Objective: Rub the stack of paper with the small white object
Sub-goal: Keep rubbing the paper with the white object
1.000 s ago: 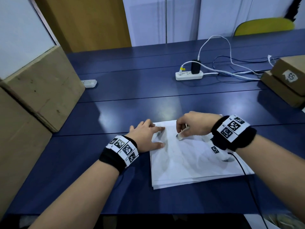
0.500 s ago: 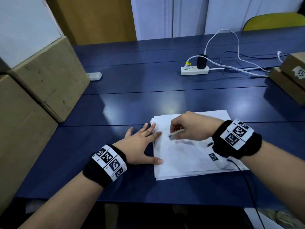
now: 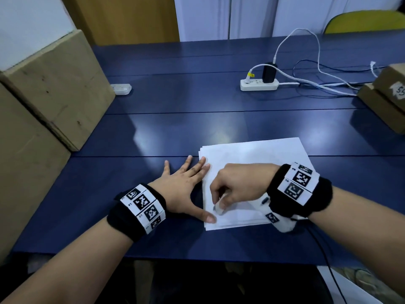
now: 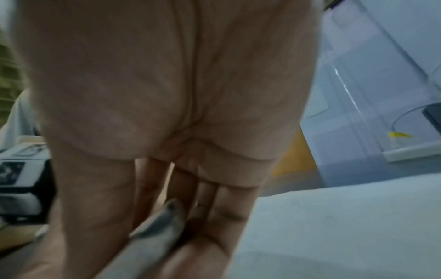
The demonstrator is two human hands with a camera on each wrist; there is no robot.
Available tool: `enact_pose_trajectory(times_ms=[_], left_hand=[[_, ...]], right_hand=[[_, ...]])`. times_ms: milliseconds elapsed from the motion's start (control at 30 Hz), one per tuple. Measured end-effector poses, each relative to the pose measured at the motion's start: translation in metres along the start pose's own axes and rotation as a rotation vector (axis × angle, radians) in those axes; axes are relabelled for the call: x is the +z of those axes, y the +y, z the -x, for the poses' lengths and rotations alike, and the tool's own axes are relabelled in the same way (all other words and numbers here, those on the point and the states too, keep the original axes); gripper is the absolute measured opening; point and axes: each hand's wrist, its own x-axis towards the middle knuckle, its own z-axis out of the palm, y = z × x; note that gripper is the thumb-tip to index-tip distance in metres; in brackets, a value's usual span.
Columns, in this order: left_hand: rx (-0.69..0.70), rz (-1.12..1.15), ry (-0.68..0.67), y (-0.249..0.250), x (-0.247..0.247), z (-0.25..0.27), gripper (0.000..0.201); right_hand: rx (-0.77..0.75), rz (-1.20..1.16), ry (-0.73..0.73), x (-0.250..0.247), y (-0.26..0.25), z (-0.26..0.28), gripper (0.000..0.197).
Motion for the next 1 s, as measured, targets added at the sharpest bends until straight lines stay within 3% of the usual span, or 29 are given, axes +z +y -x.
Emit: enact_pose_trajectory(times_ms=[167,333,500,567,667,700,867,933,1000], left_hand=[[-0.003,0.005,-0.010,-0.002,0.001,-0.001,0.144],[-0.017,0.024,-0.032,0.001,-0.001,0.001,0.145],[-0.032,0.018,-0.069,0.003,-0.007,0.000,0.146],[-0.040,0.020,-0.075,0.005,-0.009,0.001,0.146],[-0.053,0.025,-0.076,0.007,-0.010,0.001,0.147],[-0.054,0.021,-0.077,0.006,-0.010,0.001,0.147],[-0.051,0.015,-0.074,0.005,-0.008,0.001,0.146],[-0.050,0.022,-0.065,0.005,-0.009,0.001,0.147],[-0.053,0.032,-0.060,0.006,-0.009,0.002,0.148]], right_hand=[[0.099,0.069,0.298,-0.018,0.012,-0.011,0.017],[-0.004,0.045,0.062,-0.004,-0.005,-0.002,0.017],[0.120,0.104,0.285,-0.022,0.011,-0.012,0.016],[0.067,0.090,0.230,-0.016,0.006,-0.008,0.013],[-0.032,0.060,0.025,0.001,-0.009,0.001,0.015],[-0.032,0.058,0.031,0.002,-0.009,0.000,0.015],[0.136,0.116,0.342,-0.020,0.018,-0.013,0.015],[0.086,0.108,0.294,-0.016,0.017,-0.009,0.018],[-0.002,0.078,0.121,-0.004,0.004,-0.002,0.020]])
